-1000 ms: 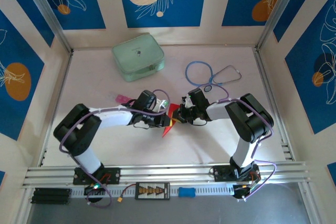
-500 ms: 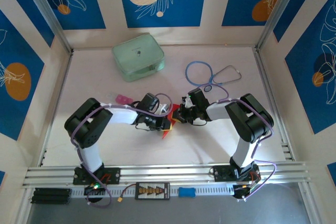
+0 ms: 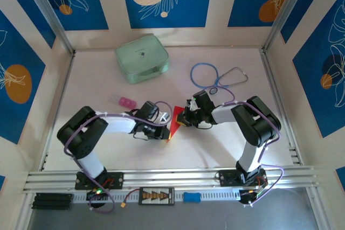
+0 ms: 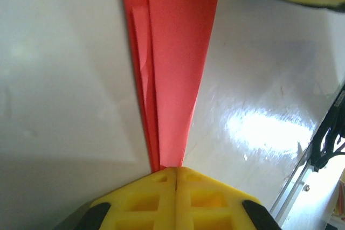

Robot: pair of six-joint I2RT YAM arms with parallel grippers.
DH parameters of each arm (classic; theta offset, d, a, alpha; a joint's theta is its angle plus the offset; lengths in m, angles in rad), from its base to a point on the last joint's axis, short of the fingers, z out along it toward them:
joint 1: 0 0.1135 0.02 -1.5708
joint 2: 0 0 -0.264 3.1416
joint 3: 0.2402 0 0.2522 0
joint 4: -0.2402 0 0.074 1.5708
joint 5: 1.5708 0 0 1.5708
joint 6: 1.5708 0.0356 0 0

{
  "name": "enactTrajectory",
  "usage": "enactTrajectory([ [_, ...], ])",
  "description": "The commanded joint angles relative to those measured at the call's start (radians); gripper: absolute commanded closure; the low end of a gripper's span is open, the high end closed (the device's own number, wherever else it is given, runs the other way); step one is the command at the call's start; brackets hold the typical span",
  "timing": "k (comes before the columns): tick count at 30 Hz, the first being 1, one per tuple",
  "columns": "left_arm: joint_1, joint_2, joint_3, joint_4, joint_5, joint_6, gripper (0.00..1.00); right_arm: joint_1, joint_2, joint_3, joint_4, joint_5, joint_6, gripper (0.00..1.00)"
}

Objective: Fold a paper plane with a square sheet of paper (pick it up from the middle)
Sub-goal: Perform the fifth fold on the wing at the bottom-center of the table.

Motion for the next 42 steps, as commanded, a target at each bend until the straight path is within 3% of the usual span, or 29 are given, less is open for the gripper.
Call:
enactTrajectory([
  [1,-0.017,-0.02,-0.066,-0.221,-0.026,0.026,1.0,-0.002,0.051,-0.045,-0.146,0.132,0.009,0.88],
  [13,-0.019,-0.234,-0.011,-0.133,-0.025,-0.013,1.0,0.01,0.041,-0.044,-0.136,0.13,0.03,0.88],
  [25,-0.007,0.045,0.228,-0.045,-0.022,-0.021,1.0,0.015,0.044,-0.046,-0.125,0.12,0.039,0.88],
  [42,-0.009,0.158,0.233,-0.117,-0.121,0.015,1.0,0.014,0.033,-0.054,-0.098,0.11,0.051,0.87],
])
